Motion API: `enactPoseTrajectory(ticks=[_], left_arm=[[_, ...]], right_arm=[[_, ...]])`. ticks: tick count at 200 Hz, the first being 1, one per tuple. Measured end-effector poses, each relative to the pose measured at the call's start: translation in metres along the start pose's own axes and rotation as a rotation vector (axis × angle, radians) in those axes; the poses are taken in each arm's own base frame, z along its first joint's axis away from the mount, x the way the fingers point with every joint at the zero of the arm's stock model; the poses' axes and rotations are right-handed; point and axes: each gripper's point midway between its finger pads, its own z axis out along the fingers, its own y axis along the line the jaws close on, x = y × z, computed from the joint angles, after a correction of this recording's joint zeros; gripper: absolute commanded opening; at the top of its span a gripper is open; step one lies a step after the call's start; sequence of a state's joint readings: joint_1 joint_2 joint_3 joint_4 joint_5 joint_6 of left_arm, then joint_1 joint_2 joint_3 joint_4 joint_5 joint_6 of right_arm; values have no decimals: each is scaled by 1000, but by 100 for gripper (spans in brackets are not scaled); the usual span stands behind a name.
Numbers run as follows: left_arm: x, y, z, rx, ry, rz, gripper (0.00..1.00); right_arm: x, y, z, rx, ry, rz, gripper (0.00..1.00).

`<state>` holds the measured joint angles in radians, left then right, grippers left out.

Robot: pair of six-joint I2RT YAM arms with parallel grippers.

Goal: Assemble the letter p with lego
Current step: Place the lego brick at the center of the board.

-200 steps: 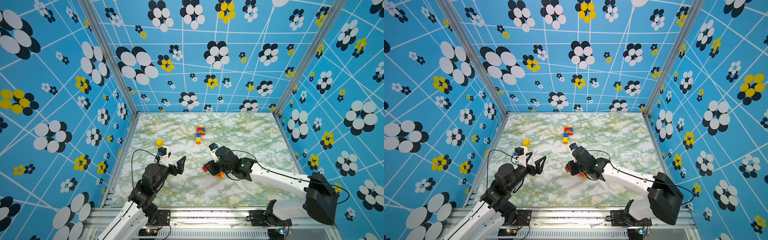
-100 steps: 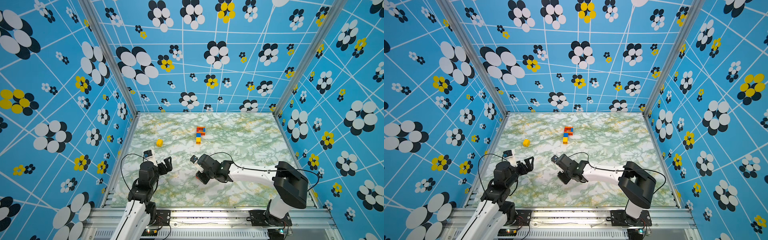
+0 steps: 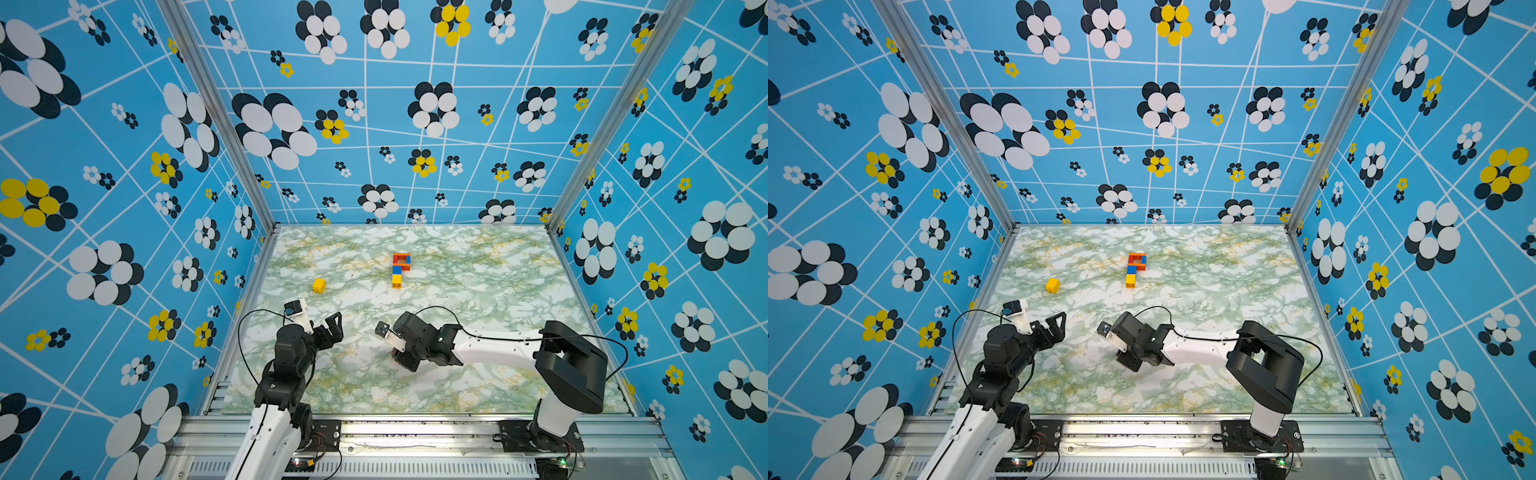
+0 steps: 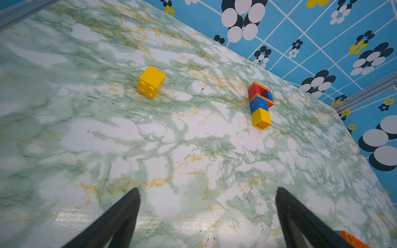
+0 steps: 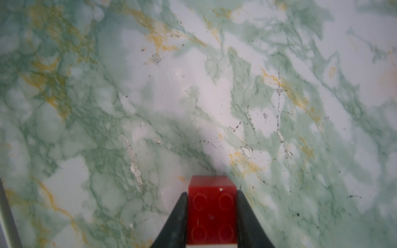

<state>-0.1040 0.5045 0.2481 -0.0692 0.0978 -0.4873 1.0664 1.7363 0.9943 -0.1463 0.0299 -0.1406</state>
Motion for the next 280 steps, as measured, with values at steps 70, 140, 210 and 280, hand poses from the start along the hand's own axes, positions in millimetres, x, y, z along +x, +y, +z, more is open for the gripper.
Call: enactPoseTrajectory(ticks=[70, 140, 210, 280], left_arm=[[3, 2, 0, -10, 13, -2, 99], [12, 13, 3, -58, 48, -16, 99], [17, 21, 12, -112, 113, -26, 99], [3, 35, 41, -256, 227, -11, 99]], right_arm=[[1, 7, -2, -63, -10, -79, 40], [8, 0, -10, -44, 1, -88, 55], [13, -10, -13, 12, 12, -87, 54], [-4, -9, -48, 9, -74, -53, 54]])
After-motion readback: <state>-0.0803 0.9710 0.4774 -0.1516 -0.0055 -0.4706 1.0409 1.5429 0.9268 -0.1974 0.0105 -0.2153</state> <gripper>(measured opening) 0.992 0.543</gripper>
